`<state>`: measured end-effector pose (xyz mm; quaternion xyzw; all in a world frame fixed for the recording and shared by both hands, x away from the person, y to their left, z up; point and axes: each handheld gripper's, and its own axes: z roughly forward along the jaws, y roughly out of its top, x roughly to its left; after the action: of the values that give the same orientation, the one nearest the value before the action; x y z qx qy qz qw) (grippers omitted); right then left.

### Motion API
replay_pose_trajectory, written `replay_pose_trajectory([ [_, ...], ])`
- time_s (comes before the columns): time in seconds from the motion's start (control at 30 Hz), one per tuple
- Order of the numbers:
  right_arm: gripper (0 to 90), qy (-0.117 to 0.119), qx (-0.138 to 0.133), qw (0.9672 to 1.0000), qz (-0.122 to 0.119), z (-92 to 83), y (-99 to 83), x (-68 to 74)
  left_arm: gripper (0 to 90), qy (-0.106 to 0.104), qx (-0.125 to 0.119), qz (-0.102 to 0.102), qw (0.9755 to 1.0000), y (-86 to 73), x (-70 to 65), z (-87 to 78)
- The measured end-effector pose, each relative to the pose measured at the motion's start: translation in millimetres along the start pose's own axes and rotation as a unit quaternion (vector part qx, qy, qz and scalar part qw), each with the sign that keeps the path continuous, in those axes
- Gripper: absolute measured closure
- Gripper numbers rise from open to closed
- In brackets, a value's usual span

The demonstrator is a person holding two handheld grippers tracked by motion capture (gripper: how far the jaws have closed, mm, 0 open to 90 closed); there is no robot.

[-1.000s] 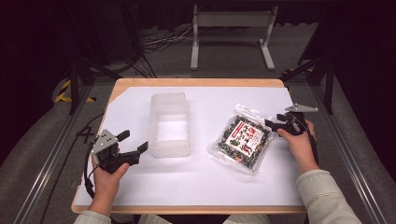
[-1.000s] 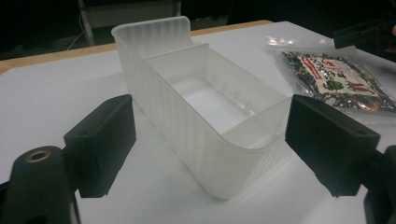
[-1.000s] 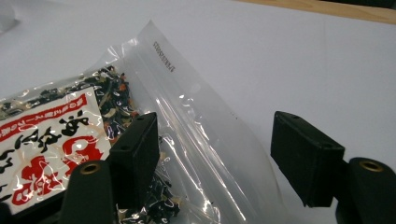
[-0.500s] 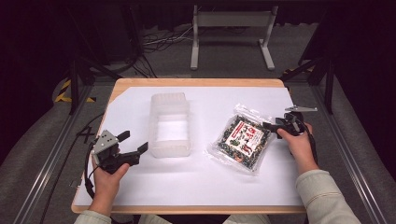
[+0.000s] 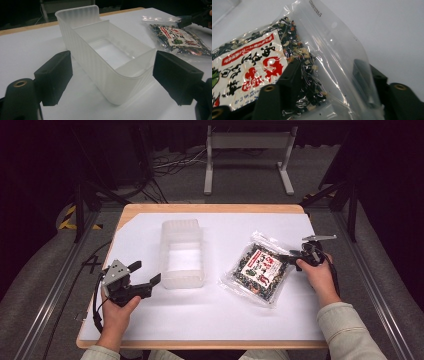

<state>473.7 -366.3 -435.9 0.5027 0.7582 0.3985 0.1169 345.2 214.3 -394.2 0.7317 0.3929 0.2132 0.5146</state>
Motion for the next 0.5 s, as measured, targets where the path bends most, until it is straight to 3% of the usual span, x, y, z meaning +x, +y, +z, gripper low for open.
replay_pose_trajectory([
  [0.13,58.9,0.014,0.007,0.9998,-0.01,-4.3,0.0,0.0,17.2,0.0,0.003,0.0,1.0,-0.3,-0.9,1.4],
  [0.17,66.0,0.014,0.011,0.9997,-0.015,-5.4,0.7,1.2,17.2,0.0,0.003,0.002,1.0,-0.1,-1.1,1.8],
  [0.4,69.6,0.001,0.016,0.9997,-0.021,-7.2,1.9,5.5,17.2,0.0,0.003,0.001,1.0,-0.1,-1.3,1.7],
  [0.47,82.4,-0.014,0.021,0.9994,-0.024,-8.9,2.9,6.8,17.2,-0.001,0.002,-0.003,1.0,-0.3,-1.1,1.4],
  [0.5,82.6,-0.01,0.022,0.9995,-0.018,-9.3,3.2,6.9,17.2,0.0,0.001,-0.002,1.0,-0.3,-0.7,1.4],
])
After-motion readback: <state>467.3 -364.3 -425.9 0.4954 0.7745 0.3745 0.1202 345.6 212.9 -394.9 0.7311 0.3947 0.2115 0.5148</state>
